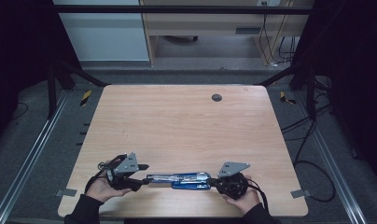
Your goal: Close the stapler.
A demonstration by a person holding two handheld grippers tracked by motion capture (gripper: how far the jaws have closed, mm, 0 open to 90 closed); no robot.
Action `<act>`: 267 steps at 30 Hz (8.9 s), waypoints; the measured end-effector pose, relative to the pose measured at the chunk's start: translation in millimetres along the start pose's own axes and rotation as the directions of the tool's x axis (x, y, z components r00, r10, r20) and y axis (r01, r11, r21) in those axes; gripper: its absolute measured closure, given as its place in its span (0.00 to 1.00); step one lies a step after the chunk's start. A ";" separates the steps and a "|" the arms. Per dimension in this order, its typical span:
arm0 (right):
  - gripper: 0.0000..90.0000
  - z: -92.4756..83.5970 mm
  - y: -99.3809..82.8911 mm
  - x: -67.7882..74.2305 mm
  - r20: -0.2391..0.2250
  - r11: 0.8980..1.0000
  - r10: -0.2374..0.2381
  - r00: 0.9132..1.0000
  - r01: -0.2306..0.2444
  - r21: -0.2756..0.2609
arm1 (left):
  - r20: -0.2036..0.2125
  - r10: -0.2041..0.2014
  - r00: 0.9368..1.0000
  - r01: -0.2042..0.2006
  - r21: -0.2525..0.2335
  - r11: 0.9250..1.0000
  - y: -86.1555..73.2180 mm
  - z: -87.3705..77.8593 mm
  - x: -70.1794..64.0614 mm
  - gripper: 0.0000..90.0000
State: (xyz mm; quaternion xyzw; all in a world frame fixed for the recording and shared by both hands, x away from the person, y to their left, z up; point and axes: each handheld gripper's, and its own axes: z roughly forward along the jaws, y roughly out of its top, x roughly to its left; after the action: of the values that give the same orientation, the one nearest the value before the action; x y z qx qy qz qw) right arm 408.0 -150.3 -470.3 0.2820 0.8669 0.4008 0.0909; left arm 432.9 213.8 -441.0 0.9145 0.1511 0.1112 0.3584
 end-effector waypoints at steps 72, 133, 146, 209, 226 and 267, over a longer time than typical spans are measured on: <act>1.00 22.9 -4.4 5.3 0.014 1.000 0.004 1.000 -0.004 0.012 | 0.208 0.172 0.963 -0.226 0.271 0.936 26.6 42.0 14.0 0.70; 1.00 22.8 -3.8 5.4 0.004 1.000 -0.008 1.000 0.008 0.018 | 0.262 0.278 0.924 -0.369 0.422 0.828 97.8 27.5 2.0 0.73; 1.00 25.4 25.7 20.1 -0.087 0.987 -0.031 0.996 0.017 -0.163 | 0.262 0.276 0.925 -0.368 0.432 0.823 100.2 27.7 1.1 0.73; 1.00 77.8 62.4 40.7 -0.111 0.974 -0.001 0.994 -0.024 -0.224 | -0.227 -0.134 0.965 0.100 -0.156 0.983 35.5 -41.1 15.8 0.79; 1.00 73.3 63.1 39.9 -0.107 0.975 0.003 0.994 -0.026 -0.221 | -0.355 -0.363 0.862 0.261 -0.303 0.916 -23.0 -36.4 1.3 0.69; 1.00 50.3 58.6 28.2 -0.080 0.968 0.040 0.996 -0.059 -0.243 | -0.432 -0.424 0.796 0.331 -0.276 0.902 -42.6 -20.3 -2.7 0.57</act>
State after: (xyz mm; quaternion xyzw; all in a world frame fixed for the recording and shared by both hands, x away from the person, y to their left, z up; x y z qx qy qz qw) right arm 428.4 -71.7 -458.0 0.2751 0.8061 0.5174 0.0828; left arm 415.7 255.2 -456.0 0.7708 0.4045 0.2750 0.4082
